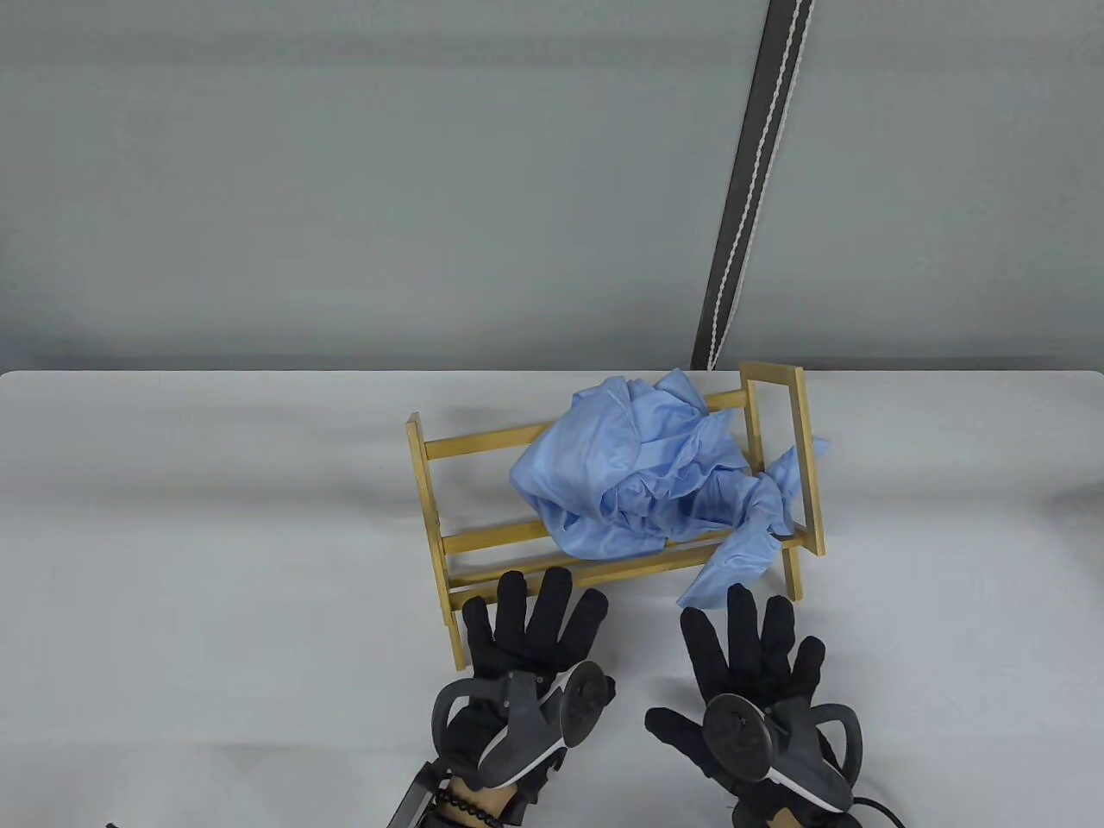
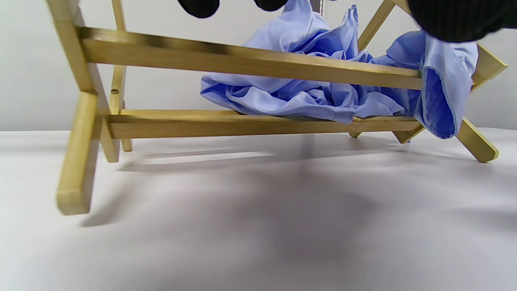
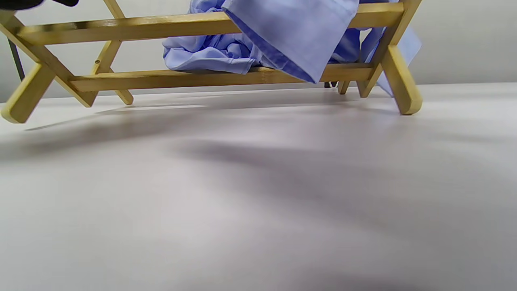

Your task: Hang long-sleeve shirt on book rack

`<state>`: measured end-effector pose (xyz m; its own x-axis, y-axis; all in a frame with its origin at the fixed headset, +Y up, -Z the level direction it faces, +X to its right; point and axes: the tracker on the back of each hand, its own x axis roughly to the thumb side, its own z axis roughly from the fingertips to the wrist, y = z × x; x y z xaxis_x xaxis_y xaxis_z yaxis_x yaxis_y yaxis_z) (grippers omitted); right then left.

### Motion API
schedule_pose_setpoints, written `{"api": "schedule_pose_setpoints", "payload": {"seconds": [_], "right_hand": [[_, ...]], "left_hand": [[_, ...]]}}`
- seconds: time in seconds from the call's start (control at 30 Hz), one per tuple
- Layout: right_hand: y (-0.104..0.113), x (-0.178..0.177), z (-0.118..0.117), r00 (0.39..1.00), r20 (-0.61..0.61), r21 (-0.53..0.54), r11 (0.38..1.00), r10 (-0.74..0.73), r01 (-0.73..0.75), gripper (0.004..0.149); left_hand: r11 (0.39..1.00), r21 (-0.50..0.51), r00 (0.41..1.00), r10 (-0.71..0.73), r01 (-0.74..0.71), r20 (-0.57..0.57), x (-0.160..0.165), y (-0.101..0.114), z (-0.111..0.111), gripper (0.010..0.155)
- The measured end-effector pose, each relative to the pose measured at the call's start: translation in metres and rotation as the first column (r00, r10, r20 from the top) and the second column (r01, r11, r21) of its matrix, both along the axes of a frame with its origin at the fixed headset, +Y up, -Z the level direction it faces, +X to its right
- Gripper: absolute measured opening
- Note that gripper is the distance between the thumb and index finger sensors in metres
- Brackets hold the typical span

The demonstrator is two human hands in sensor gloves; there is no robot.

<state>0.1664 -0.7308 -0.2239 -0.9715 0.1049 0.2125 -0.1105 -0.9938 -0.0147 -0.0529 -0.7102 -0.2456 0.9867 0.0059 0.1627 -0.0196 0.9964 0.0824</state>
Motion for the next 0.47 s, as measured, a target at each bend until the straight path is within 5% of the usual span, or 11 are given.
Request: {"api": "schedule_pose_setpoints", "payload": {"seconds": [0.47], "right_hand": [[-0.0008, -0.0007, 0.0004, 1.0, -0.005, -0.021, 0.999, -0.03, 0.03, 0.101]], "left_hand": [[1.0, 0.01, 1.0, -0.006, 0.006, 0.0, -0.0045, 0.0006, 0.0039, 0.09]]}}
